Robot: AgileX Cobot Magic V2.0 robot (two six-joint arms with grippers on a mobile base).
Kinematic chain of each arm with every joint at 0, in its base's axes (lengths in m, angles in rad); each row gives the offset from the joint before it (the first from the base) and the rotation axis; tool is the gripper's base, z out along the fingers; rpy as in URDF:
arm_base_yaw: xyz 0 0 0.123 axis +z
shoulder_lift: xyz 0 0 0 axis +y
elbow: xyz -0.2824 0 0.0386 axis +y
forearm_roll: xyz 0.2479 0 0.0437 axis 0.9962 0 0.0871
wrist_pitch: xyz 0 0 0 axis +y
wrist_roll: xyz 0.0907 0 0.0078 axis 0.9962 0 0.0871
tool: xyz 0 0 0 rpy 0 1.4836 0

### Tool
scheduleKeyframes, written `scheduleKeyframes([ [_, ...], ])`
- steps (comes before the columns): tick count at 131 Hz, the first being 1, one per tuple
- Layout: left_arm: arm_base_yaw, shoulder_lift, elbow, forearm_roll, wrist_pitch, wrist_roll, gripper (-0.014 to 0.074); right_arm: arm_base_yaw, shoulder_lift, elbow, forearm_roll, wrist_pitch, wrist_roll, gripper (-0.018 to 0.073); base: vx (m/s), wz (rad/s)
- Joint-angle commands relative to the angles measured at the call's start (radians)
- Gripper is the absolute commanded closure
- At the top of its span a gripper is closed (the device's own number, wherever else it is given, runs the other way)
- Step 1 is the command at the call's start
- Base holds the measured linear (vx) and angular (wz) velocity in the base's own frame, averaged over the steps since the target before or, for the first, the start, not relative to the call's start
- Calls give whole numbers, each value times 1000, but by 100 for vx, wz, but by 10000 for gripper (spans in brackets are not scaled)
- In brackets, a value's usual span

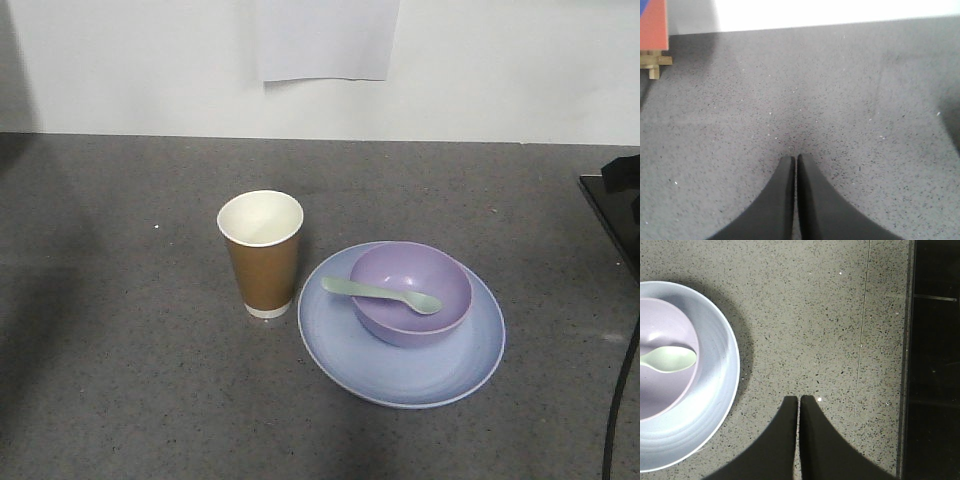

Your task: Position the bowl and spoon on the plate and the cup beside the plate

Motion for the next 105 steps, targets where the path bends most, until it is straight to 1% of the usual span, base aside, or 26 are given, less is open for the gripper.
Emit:
scheduleKeyframes([
  [1,0,-142,164,6,-226,-59,604,-6,-30,-27,3,-33,-8,561,0,0],
  [8,0,-225,277,6,-295,-62,604,-6,-30,-27,3,-33,-8,561,0,0],
  [13,0,-286,358,6,-369,-66,604,-6,-30,-27,3,-33,-8,561,0,0],
  [18,0,-328,409,6,-413,-66,604,-6,-30,-27,3,-33,-8,561,0,0],
  [19,0,-348,446,6,-435,-66,604,-6,-30,-27,3,-33,-8,561,0,0],
  [22,0,-378,470,6,-458,-66,604,-6,-30,-27,3,-33,-8,561,0,0],
  [23,0,-398,493,6,-491,-66,604,-6,-30,-27,3,-33,-8,561,0,0],
  [25,0,-417,516,7,-512,-66,604,-6,-30,-27,3,-33,-8,561,0,0],
  [34,0,-499,607,24,-580,-80,604,-6,-30,-27,3,-33,-8,561,0,0],
  [37,0,-543,649,44,-596,-93,604,-6,-30,-27,3,-33,-8,561,0,0],
  [44,0,-593,693,79,-607,-114,604,-6,-30,-27,3,-33,-8,561,0,0],
  [53,0,-675,753,153,-607,-166,604,-6,-30,-27,3,-33,-8,561,0,0],
  [61,0,-734,789,182,-607,-202,604,-6,-30,-27,3,-33,-8,561,0,0],
  [74,0,-791,826,175,-615,-204,604,-6,-30,-27,3,-33,-8,561,0,0],
  [89,0,-857,881,131,-646,-204,604,-6,-30,-27,3,-33,-8,561,0,0],
  [98,-1,-891,883,113,-610,-204,604,-6,-30,-27,3,-33,-8,561,0,0],
  [105,-1,-911,883,85,-600,-184,604,-6,-30,-27,3,-35,-8,561,0,0],
])
